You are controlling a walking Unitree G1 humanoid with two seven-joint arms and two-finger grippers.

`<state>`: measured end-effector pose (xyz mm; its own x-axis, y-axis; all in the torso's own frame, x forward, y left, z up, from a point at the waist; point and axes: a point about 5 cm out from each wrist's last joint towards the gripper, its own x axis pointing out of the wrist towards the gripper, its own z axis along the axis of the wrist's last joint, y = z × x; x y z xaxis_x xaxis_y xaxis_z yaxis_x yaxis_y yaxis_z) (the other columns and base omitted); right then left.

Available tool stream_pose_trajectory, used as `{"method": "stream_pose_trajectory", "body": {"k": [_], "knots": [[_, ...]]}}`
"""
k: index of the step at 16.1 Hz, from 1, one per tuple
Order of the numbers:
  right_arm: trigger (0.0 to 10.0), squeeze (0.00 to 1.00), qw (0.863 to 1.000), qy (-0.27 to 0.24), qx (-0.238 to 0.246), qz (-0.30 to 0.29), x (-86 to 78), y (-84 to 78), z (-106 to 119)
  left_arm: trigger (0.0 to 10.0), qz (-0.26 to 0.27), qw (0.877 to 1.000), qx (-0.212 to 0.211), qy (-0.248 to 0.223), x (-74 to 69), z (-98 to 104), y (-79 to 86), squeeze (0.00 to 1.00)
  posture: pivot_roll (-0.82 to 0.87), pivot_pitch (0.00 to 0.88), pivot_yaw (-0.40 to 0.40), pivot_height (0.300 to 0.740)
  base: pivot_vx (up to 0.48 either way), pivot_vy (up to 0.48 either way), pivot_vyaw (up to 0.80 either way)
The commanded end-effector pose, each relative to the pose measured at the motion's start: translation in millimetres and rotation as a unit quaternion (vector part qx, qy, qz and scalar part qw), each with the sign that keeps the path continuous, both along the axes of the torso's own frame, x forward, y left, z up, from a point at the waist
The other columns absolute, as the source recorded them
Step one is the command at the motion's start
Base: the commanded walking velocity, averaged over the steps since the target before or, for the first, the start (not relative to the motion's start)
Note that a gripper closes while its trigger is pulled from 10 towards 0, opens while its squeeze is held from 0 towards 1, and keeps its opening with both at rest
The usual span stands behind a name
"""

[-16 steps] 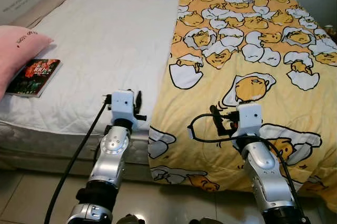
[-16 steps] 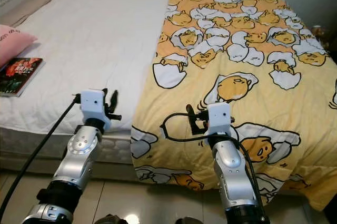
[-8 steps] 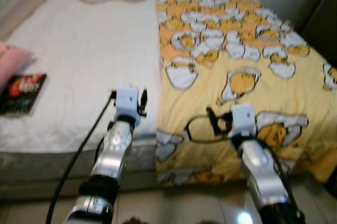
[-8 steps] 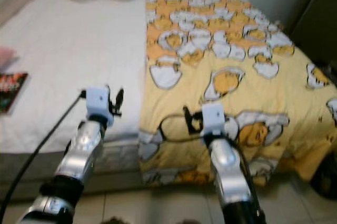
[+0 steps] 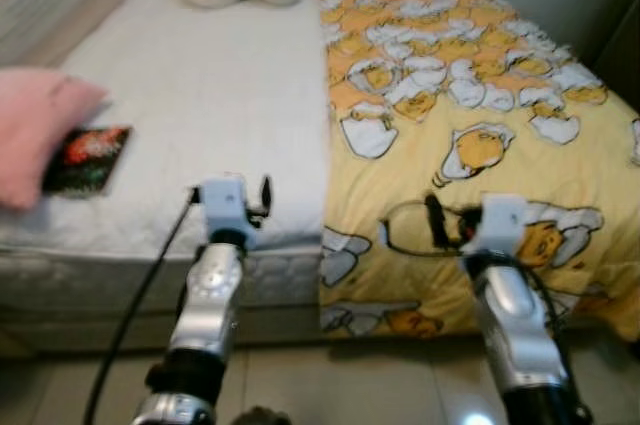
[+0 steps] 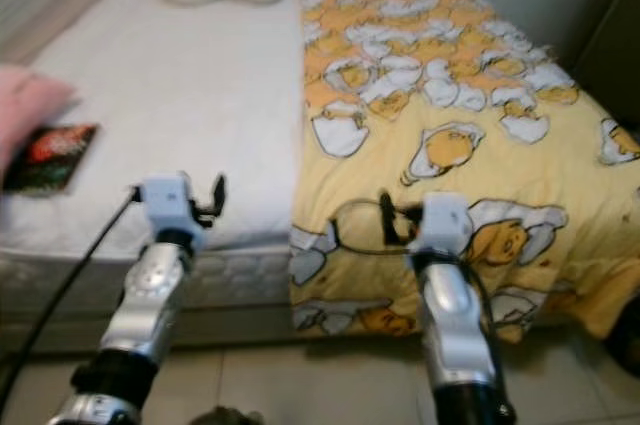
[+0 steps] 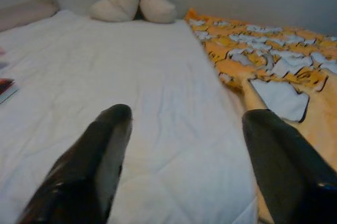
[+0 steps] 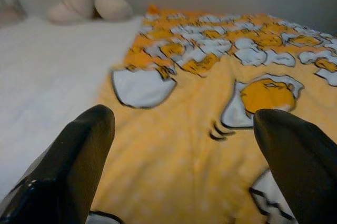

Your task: Clean up the room

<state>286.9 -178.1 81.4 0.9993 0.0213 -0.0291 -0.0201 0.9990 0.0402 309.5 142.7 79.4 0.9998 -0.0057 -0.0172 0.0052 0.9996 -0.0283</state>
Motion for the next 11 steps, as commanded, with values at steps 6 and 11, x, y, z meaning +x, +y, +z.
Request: {"method": "stream_pose_trajectory", "body": {"k": [6,11], "knots": [[10.0,1.00,1.000,0.019,0.002,0.002,-10.4,-12.6,-10.8,10.0,0.014,1.000,0.006,0.002,-9.3,-5.2,19.2,1.00,-0.04,0.000,-0.005,0.740,0.000,0.000,0.00],[10.0,1.00,1.000,0.020,-0.003,0.017,-11.9,-10.2,-12.9,10.0,-0.014,1.000,0.016,0.003,-11.8,-7.2,9.1,1.00,-0.05,0.000,-0.006,0.740,0.000,0.000,0.00]]}}
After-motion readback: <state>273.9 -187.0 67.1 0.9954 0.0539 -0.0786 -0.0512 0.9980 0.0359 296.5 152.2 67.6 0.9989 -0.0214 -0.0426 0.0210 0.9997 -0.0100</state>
